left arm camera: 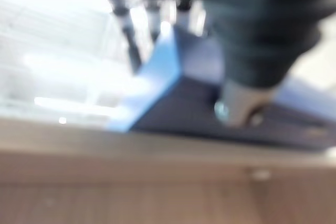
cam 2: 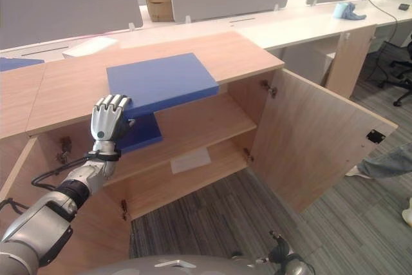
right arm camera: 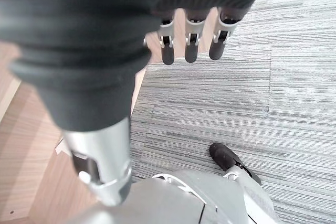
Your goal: Put the empty folder in the office cabinet
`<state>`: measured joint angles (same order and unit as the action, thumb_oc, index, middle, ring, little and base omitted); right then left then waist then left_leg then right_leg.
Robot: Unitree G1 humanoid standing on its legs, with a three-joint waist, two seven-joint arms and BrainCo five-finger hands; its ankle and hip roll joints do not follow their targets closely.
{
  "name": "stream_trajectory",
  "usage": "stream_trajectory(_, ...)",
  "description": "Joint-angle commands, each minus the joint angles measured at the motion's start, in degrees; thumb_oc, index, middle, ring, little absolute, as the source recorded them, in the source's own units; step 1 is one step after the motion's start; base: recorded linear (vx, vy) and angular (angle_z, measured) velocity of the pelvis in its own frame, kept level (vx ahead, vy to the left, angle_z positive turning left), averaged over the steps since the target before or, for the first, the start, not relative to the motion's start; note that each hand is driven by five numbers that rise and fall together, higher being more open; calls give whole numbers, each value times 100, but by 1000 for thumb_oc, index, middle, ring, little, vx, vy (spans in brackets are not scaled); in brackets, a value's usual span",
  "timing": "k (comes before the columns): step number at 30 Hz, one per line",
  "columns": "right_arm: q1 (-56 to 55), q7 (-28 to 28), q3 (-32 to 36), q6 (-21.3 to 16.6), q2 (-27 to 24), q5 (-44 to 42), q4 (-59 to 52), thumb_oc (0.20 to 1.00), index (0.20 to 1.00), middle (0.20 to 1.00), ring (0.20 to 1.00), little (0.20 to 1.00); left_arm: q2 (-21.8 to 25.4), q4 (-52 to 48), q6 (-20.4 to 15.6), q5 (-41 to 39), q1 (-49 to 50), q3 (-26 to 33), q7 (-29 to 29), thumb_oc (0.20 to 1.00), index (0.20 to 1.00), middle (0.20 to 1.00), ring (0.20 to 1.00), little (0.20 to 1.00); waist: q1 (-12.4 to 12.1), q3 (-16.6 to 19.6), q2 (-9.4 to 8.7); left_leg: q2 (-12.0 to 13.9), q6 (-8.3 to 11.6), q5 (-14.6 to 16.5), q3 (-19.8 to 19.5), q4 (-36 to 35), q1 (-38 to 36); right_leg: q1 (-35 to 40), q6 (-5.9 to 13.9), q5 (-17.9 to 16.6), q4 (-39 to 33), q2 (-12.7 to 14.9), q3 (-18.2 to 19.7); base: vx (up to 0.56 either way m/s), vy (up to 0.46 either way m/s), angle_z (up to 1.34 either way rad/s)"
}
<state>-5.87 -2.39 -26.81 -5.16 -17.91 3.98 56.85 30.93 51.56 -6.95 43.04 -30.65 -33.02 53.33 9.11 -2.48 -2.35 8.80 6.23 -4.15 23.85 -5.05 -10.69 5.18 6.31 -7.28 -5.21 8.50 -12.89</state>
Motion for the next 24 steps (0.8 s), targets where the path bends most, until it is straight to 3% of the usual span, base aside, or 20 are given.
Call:
stream_trajectory(1,524,16,-6,-237,-339,111,214,1000,1000,1000,1000,1000,126,306,-223,-265,-847,142,119,200,200,200,200,200,56,-313,279,221,-73,756,-74,5,-214,346,484,667,21,357,70,0,0,0)
stream_trajectory(6,517,76,-9,-306,-330,116,171,1000,1000,1000,1000,1000,212,-3,-537,-430,-798,190,250,200,200,200,200,200,6,-305,287,229,-65,759,-113,5,-219,382,476,686,21,372,-5,0,0,0)
stream_trajectory(11,539,166,-34,-394,-351,-104,-67,1000,1000,1000,1000,1000,457,-1009,-860,-951,-689,295,141,200,200,200,200,200,-119,-345,282,246,-80,632,-169,5,-129,359,405,620,21,382,-139,-82,-33,6)
stream_trajectory(14,533,175,16,-324,-414,-447,-598,1000,1000,1000,1000,1000,791,-2540,-972,-1771,-390,593,-384,200,200,200,200,200,-280,-387,282,254,-83,628,-336,5,-103,418,372,648,21,405,-241,-40,-25,4)
stream_trajectory(18,521,169,61,-291,-435,-581,-851,1000,1000,1000,1000,1000,891,-3113,-976,-2024,-219,834,-668,200,200,200,200,200,-338,-395,276,259,-80,620,-395,5,-91,441,362,658,21,414,-283,-19,-20,13)
stream_trajectory(19,488,178,144,-197,-452,-744,-1268,1000,1000,1000,1000,1000,928,-3935,-1049,-2524,146,1257,-1207,200,200,200,200,200,-414,-403,277,262,-78,604,-498,5,-63,463,348,671,21,421,-325,-20,-22,10)
stream_trajectory(20,488,178,144,-197,-452,-744,-1268,1000,1000,1000,1000,1000,928,-3935,-1049,-2524,146,1257,-1207,200,200,200,200,200,-414,-403,277,262,-78,604,-498,5,-63,463,348,671,21,421,-325,-47,-35,15)
stream_trajectory(21,428,228,267,-113,-459,-845,-1803,1000,1000,1000,1000,1000,888,-4674,-1105,-3360,599,1633,-2066,200,200,200,200,200,-493,-416,290,264,-71,575,-595,5,-36,484,347,671,21,434,-382,-27,-13,5)
stream_trajectory(22,428,228,267,-113,-459,-845,-1803,1000,1000,1000,1000,1000,888,-4674,-1105,-3360,599,1633,-2066,200,200,200,200,200,-493,-416,290,264,-71,575,-595,5,-36,484,347,671,21,434,-382,-45,-19,20)
stream_trajectory(23,393,300,405,-88,-458,-876,-2146,1000,1000,1000,1000,1000,833,-5094,-1222,-4007,910,1903,-2599,200,200,200,200,200,-554,-415,302,264,-73,554,-654,5,-16,500,348,666,21,444,-428,-18,-6,15)
stream_trajectory(24,393,300,405,-88,-458,-876,-2146,1000,1000,1000,1000,1000,833,-5094,-1222,-4007,910,1903,-2599,200,200,200,200,200,-554,-415,302,264,-73,554,-654,5,-16,500,348,666,21,444,-428,-30,-8,29)
